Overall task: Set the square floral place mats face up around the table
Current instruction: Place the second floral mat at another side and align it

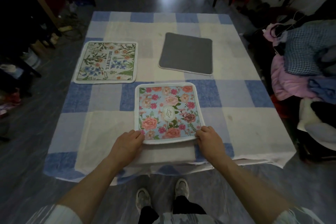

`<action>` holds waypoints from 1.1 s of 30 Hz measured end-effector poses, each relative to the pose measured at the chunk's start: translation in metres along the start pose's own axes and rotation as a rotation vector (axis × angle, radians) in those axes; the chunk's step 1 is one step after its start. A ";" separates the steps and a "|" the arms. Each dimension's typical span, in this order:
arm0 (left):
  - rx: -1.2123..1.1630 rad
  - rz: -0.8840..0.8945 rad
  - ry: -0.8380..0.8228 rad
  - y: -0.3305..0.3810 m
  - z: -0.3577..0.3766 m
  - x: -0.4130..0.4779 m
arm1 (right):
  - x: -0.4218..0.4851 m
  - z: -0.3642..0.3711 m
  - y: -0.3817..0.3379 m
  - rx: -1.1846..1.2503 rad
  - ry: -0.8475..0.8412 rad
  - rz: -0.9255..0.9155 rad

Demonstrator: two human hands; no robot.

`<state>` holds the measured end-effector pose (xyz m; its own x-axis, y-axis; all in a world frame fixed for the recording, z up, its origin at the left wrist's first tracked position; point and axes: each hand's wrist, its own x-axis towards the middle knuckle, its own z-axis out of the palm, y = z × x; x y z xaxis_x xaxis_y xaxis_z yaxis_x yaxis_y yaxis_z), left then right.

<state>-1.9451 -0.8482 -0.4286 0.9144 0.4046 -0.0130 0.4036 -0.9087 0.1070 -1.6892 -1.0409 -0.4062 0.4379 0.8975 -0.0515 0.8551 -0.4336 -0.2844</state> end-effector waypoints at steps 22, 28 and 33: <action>-0.467 -0.651 -0.060 0.018 0.015 0.017 | 0.011 0.025 0.021 0.011 -0.165 0.195; -0.491 -0.637 -0.040 0.020 0.016 0.014 | 0.011 0.029 0.023 0.160 -0.151 0.229; -0.401 -0.548 -0.060 0.022 0.015 0.008 | 0.007 0.029 0.024 0.151 -0.138 0.175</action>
<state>-1.9281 -0.8662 -0.4416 0.5859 0.7787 -0.2243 0.7767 -0.4607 0.4295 -1.6733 -1.0424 -0.4409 0.5246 0.8170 -0.2393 0.7143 -0.5753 -0.3985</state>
